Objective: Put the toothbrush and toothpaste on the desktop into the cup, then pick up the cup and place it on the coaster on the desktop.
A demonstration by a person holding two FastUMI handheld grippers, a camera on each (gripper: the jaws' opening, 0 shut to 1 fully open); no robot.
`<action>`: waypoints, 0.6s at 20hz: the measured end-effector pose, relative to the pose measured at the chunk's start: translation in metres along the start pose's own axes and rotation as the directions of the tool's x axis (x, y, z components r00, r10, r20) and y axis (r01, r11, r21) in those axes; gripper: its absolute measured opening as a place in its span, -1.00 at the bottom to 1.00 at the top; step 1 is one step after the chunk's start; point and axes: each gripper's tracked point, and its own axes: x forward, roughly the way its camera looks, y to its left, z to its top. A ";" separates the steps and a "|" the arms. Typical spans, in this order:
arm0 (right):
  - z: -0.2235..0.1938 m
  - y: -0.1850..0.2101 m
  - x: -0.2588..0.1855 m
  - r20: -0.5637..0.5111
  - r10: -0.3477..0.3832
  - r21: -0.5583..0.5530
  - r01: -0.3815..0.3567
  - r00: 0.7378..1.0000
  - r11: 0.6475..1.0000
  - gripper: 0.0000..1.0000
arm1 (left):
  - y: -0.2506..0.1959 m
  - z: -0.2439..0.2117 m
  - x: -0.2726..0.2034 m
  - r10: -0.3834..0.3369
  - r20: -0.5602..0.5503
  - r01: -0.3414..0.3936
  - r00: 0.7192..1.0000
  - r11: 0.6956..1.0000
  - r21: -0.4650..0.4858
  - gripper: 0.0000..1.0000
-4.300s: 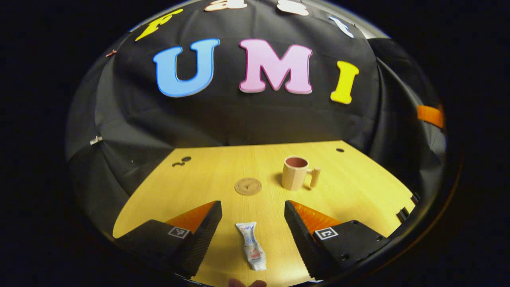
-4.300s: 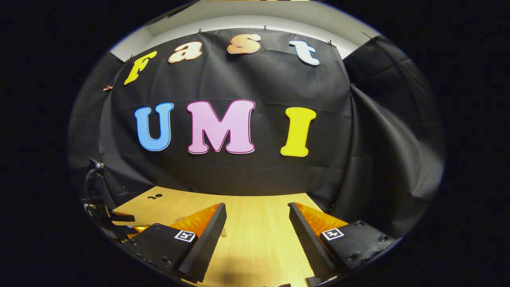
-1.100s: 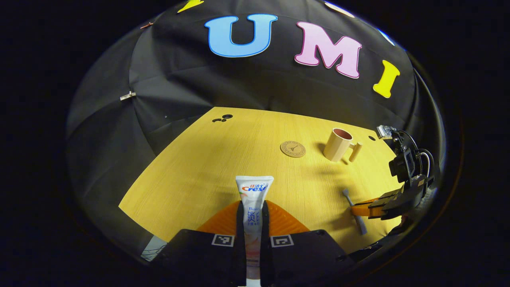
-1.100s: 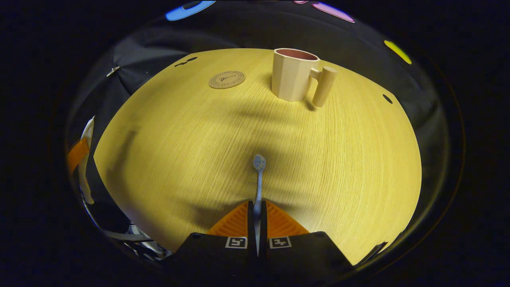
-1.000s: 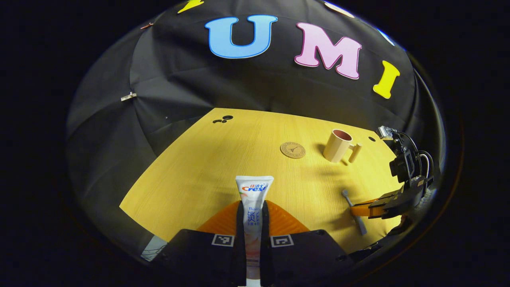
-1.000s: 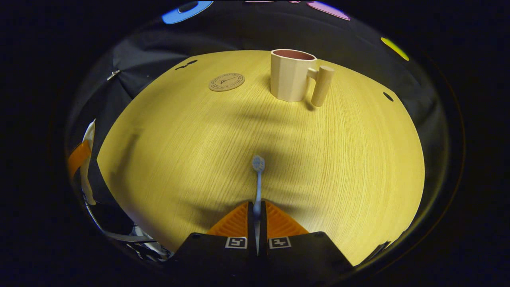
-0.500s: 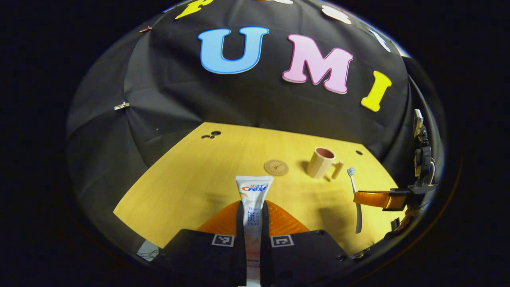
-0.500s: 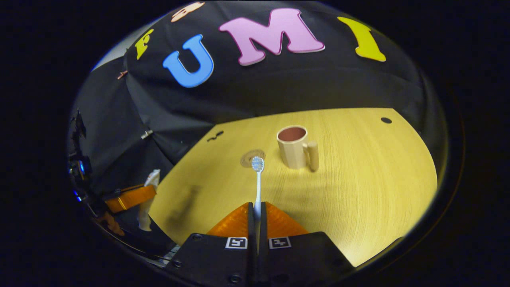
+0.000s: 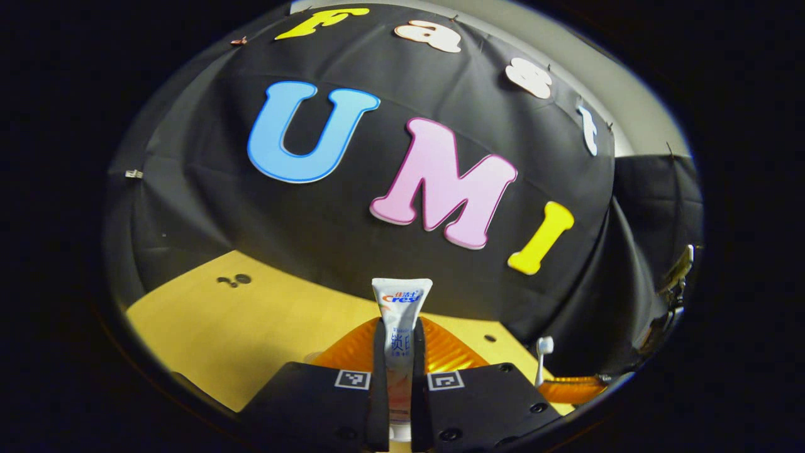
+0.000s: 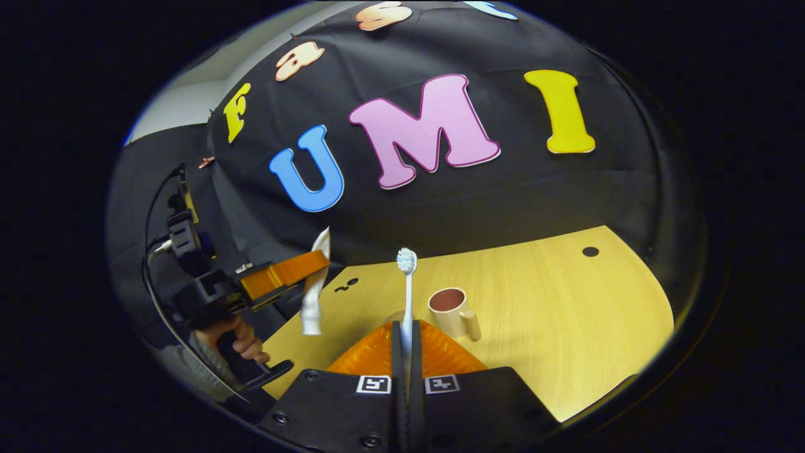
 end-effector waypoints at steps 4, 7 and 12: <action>0.010 -0.028 -0.005 0.040 -0.061 0.001 0.061 0.997 0.998 -0.91 | -0.019 -0.004 0.067 -0.067 0.077 0.068 0.995 0.998 -0.008 -0.63; 0.011 -0.050 -0.003 0.060 -0.110 0.009 0.110 0.992 0.994 -0.91 | -0.019 -0.021 0.108 -0.089 0.120 0.099 0.989 0.992 -0.078 -0.63; 0.014 -0.078 0.009 0.092 -0.142 -0.001 0.142 0.986 0.990 -0.91 | 0.002 -0.073 0.161 -0.054 0.117 0.063 0.992 0.995 -0.073 -0.63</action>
